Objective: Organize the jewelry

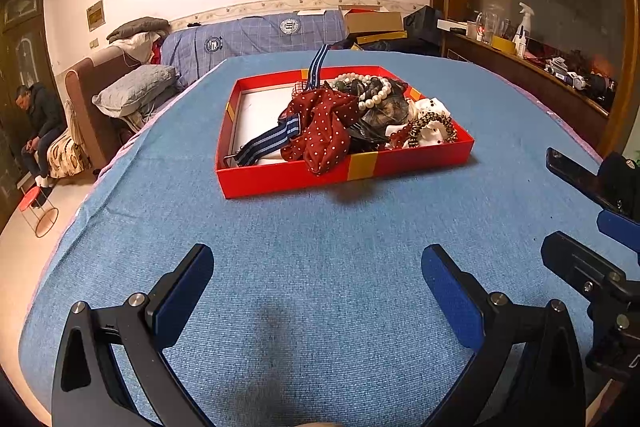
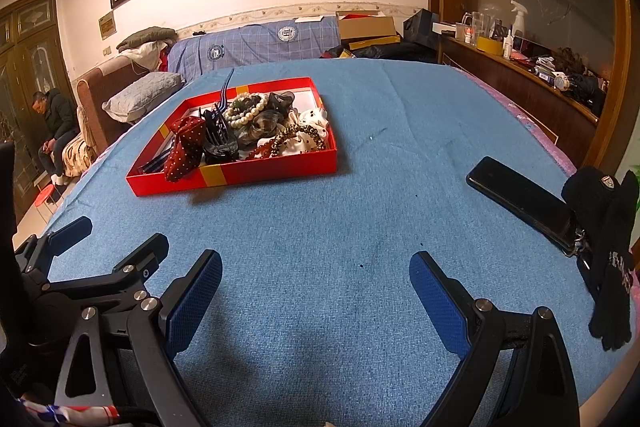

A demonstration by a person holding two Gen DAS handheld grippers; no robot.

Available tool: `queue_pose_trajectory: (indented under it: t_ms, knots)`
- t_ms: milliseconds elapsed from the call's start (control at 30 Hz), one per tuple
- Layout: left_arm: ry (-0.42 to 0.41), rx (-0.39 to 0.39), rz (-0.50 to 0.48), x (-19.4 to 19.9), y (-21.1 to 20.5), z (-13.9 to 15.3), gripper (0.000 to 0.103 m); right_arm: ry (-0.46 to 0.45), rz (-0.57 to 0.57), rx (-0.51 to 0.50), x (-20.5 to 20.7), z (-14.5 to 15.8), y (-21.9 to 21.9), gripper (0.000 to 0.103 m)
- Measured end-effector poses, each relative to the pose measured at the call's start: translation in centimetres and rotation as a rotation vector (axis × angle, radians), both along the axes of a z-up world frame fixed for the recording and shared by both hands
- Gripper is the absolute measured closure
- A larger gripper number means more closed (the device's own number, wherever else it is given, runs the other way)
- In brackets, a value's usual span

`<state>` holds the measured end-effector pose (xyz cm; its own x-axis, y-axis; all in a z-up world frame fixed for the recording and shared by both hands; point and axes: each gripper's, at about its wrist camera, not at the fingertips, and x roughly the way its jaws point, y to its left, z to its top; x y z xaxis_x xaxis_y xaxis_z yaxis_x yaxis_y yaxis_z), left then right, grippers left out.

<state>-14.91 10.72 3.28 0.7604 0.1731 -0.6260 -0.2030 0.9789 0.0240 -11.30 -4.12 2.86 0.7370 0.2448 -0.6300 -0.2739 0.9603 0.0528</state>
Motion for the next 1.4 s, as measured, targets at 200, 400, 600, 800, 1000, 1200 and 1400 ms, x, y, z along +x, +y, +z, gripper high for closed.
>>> queue_pose_trajectory:
  t_ms: [200,400,600,800,1000,1200,1400]
  knots:
    - [0.002,-0.003,0.008,-0.15,-0.21,-0.02,0.000,0.010,-0.003,0.005,0.26,-0.30,-0.09,0.006]
    - [-0.005,0.005,0.009,-0.22,-0.34,0.11,0.000,0.020,0.000,0.001,0.47,-0.49,-0.14,0.006]
    - [-0.004,0.008,0.011,-0.30,-0.33,0.17,0.000,0.020,-0.003,0.008,0.41,-0.58,-0.26,0.006]
    - [-0.005,0.015,0.008,-0.38,-0.56,0.31,0.000,0.019,-0.004,0.009,0.46,-0.59,-0.30,0.006]
    - [-0.007,0.020,0.006,-0.31,-0.41,0.40,0.000,0.020,-0.005,0.010,0.52,-0.69,-0.40,0.006]
    - [-0.009,0.019,0.006,-0.33,-0.47,0.43,0.000,0.020,-0.005,0.006,0.60,-0.85,-0.40,0.006]
    - [-0.008,0.019,0.002,-0.31,-0.37,0.55,0.000,0.025,-0.008,0.004,0.62,-0.85,-0.37,0.006]
